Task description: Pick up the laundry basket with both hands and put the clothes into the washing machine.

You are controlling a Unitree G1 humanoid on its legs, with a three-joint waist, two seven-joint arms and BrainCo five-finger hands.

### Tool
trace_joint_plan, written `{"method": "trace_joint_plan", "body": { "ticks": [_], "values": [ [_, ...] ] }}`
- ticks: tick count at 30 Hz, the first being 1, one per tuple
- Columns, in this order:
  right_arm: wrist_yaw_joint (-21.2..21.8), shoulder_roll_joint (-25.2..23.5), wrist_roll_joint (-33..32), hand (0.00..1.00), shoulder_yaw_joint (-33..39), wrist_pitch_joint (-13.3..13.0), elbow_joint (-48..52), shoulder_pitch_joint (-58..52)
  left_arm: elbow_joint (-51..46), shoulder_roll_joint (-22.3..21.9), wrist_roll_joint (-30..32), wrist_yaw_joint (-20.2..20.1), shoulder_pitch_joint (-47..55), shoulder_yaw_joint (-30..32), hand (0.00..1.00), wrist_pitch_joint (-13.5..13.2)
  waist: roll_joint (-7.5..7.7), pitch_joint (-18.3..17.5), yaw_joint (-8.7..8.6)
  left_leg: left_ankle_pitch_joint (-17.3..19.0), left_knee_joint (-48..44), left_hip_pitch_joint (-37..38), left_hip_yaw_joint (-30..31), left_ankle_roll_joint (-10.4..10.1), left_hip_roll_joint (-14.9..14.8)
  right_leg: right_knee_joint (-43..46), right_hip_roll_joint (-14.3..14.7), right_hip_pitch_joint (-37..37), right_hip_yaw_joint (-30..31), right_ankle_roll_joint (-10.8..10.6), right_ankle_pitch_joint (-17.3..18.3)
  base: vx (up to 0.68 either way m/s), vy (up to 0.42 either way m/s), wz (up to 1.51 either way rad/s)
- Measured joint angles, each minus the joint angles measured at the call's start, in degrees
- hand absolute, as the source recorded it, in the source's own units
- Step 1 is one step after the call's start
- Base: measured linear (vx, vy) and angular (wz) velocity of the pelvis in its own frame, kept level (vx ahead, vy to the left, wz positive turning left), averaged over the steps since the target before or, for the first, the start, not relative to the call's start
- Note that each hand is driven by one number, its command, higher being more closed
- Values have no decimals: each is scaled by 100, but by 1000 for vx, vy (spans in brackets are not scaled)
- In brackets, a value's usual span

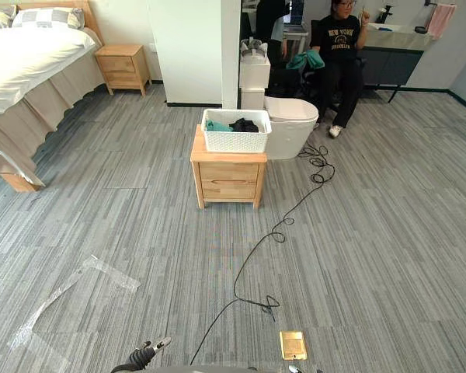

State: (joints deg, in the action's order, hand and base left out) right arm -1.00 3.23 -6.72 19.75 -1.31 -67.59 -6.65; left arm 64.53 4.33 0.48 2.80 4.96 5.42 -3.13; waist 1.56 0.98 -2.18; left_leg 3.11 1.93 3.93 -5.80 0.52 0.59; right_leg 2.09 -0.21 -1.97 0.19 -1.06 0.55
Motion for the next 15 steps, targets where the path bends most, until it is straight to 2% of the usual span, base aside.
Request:
{"method": "trace_joint_plan", "body": {
  "ticks": [2,3,4,5,6,7,8,9,10,12,14,15],
  "values": [
    [-6,-14,-6,0,3,31,136,-17,-128,-59,-1,2,27,133,0,0,10,44,18,91,-179,-172,-11,130,38,280,-60,-188,-46,-157,167,-13,22,13],
    [-13,-33,-22,0,16,33,238,-25,-213,-73,-1,18,34,167,0,5,7,67,33,197,-426,-307,-12,214,72,669,-156,-377,-148,-366,406,10,57,39],
    [-21,-59,-54,0,20,39,392,-77,-317,-75,0,30,30,174,0,6,22,118,63,423,-783,-421,-78,226,69,1159,-303,-487,-330,-688,689,22,59,51],
    [-21,-82,-57,0,19,38,464,-100,-359,-110,0,40,25,175,0,1,39,153,71,545,-973,-465,-59,209,66,1488,-378,-558,-398,-756,782,50,63,60],
    [-18,-113,-98,0,14,34,607,-143,-371,-116,4,54,-20,184,0,5,15,209,105,692,-1192,-482,69,273,108,2243,-467,-792,-393,-661,832,48,43,61],
    [-15,-132,-163,0,15,25,730,-179,-372,-116,5,80,-42,194,0,8,45,303,124,786,-1350,-478,192,310,119,3175,-516,-1163,-370,-468,719,92,41,81],
    [-10,-164,-240,0,25,7,837,-223,-383,-101,18,101,-99,221,0,22,-37,362,93,931,-1553,-403,394,369,96,4124,-580,-1631,-417,-397,778,166,23,79],
    [-12,-174,-285,0,61,7,846,-214,-386,-98,19,103,-106,272,0,40,-14,374,124,1073,-1688,-404,412,371,1,4399,-645,-1910,-541,-405,872,168,13,57],
    [-16,-176,-294,0,63,4,842,-197,-389,-97,20,103,-108,288,0,44,-1,382,150,1116,-1671,-333,410,352,-35,4340,-698,-1994,-642,-397,891,202,4,18],
    [-26,-196,-295,0,171,1,830,-138,-379,-108,24,105,-109,302,0,58,-2,403,135,1272,-1548,-56,402,246,-170,3303,-854,-2074,-1144,-375,866,293,-19,-14],
    [-36,-244,-292,0,449,13,763,-110,-367,-121,43,99,-153,298,0,59,32,413,118,1427,-1316,230,381,2,-221,1612,-816,-2051,-1401,-333,499,475,-86,-21],
    [-37,-265,-292,0,536,26,704,-90,-366,-124,52,96,-155,299,0,59,40,418,107,1472,-1243,317,382,-51,-221,1334,-788,-2026,-1379,-334,392,603,-191,3]
  ]
}}
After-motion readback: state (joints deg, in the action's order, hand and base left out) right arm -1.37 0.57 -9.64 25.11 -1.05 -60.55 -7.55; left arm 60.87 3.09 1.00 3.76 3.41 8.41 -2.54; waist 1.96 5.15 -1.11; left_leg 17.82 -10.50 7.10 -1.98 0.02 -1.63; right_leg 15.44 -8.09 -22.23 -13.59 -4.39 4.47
